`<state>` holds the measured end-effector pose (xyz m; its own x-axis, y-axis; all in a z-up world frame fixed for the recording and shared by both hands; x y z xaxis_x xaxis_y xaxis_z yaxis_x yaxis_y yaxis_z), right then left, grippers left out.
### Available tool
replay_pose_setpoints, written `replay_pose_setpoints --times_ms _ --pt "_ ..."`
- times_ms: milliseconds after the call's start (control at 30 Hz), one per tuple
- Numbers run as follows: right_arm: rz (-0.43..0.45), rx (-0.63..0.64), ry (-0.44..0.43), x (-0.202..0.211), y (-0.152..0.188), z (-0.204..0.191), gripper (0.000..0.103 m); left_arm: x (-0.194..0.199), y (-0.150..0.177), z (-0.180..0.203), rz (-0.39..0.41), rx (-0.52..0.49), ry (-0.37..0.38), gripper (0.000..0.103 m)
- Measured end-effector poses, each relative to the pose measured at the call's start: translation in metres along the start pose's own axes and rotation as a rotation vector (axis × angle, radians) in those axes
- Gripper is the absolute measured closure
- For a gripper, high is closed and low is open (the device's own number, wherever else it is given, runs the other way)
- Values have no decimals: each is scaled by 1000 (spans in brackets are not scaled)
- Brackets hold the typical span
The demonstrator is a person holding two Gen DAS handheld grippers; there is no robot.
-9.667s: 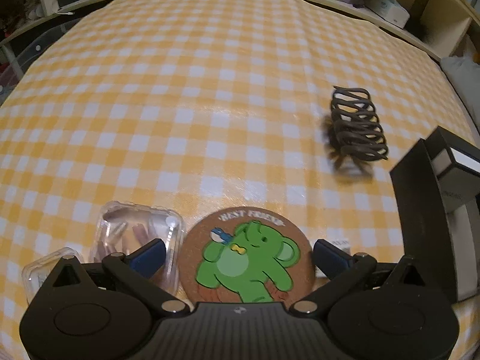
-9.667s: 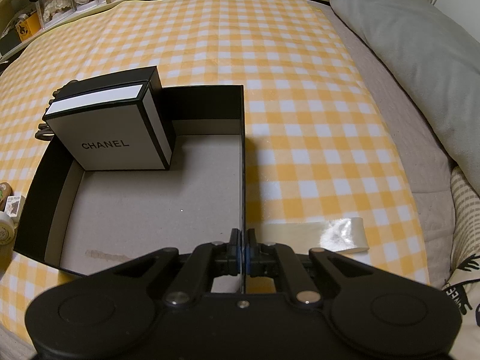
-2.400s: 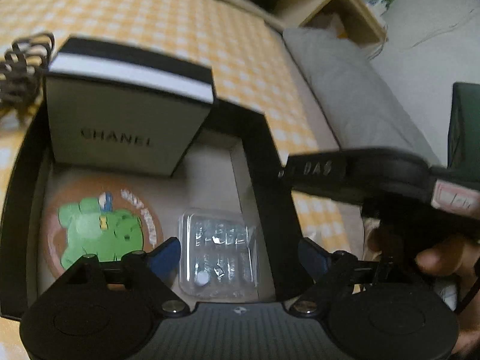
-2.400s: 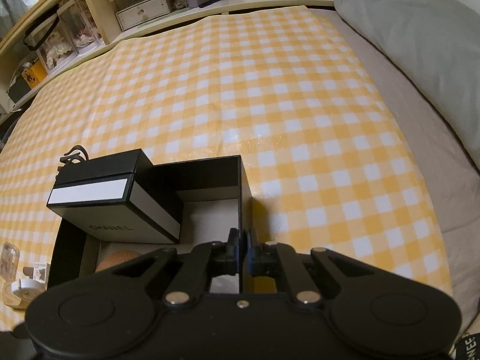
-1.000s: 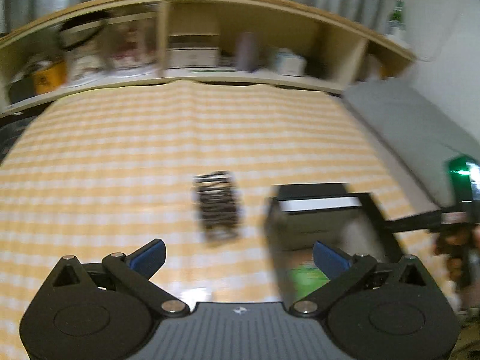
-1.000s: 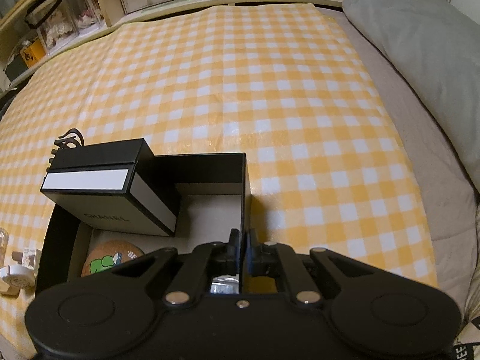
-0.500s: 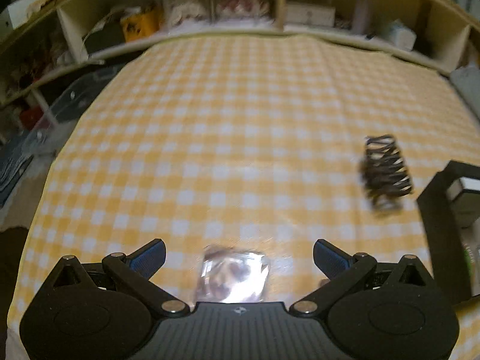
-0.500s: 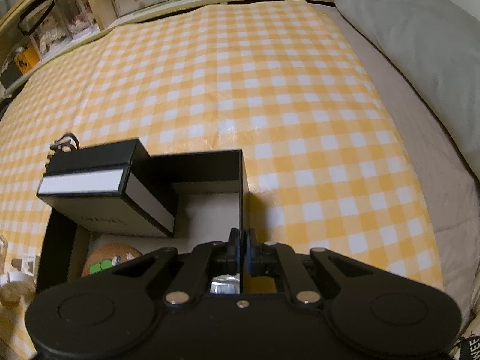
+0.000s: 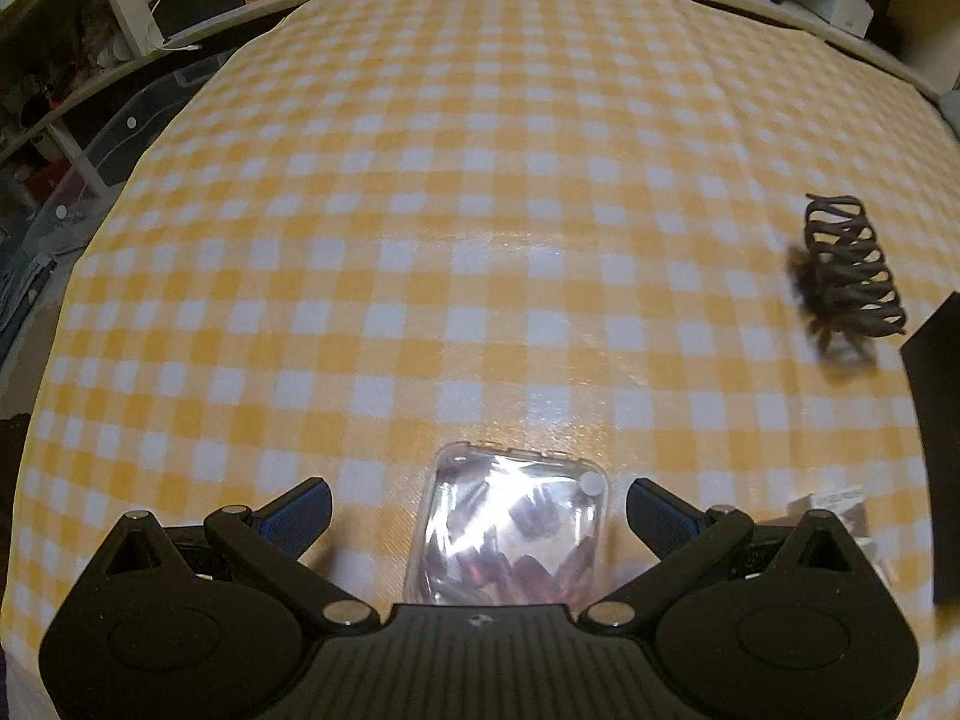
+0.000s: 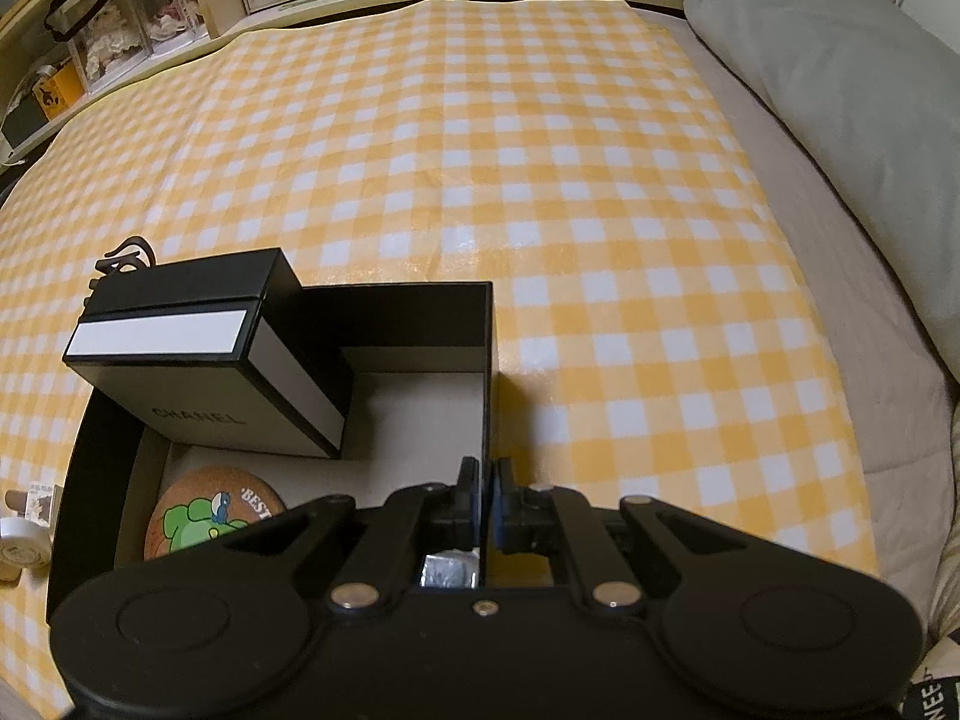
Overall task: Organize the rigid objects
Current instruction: 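Close the left tool on the clear case of pink items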
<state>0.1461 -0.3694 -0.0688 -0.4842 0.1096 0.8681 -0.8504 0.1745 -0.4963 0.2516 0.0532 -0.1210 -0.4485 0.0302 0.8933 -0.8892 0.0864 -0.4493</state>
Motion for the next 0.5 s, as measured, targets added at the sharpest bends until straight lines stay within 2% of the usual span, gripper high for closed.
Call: replay_pose_setpoints --times_ms 133,300,500 --pt "0 0 -2 0 0 0 98 -8 1 8 -16 -32 9 2" --pt "0 -3 -4 -2 2 -2 98 -17 4 19 -51 -66 17 18" --pt "0 -2 -4 -1 1 -3 98 -24 4 25 -84 -63 26 26"
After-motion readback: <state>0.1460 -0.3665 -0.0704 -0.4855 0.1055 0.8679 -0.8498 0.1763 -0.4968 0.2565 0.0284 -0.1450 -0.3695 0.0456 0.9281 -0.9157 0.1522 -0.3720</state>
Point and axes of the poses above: each gripper's, at about its wrist camera, not at the fingertips, and x roughly against the way its jaws point, z to its right, y to its underside, the point moved 1 cm from there along -x, roughly the way its jaws point, and after that the axes turned 6 degrees about x, right-handed, at the moved point
